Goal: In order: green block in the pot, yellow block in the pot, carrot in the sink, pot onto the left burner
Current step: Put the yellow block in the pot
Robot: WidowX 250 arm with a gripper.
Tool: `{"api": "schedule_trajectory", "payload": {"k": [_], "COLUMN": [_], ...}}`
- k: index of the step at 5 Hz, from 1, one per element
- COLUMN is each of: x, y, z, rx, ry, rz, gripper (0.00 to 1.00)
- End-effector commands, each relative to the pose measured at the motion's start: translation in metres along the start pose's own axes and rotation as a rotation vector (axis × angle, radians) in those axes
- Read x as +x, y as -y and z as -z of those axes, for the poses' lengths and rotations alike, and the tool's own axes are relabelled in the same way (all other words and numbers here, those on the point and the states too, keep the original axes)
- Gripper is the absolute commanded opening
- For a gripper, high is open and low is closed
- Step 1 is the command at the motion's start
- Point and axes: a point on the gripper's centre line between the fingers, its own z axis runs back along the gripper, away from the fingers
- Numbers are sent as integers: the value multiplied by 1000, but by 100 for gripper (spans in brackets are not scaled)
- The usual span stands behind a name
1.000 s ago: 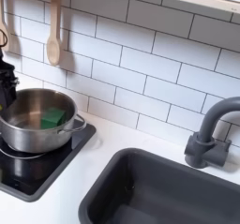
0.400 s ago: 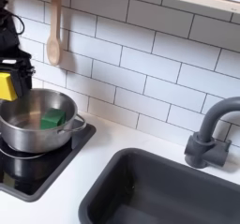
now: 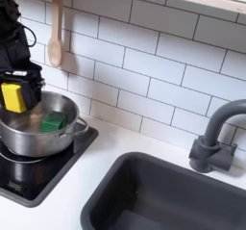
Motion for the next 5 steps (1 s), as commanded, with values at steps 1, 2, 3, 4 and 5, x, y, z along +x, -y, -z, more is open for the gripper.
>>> {"api": "schedule_trajectory", "payload": {"k": [1,2,3,4,5], "x": [-2,-1,0,-3,-2], "y": [-2,2,2,3,5], "z": [6,0,-5,-7,-10], "rx": [7,4,2,0,-20], "ry": [-22,-6,6,-4,-6], "rz": [-1,16,25,0,-3], "gripper": [43,100,100,100,100]}}
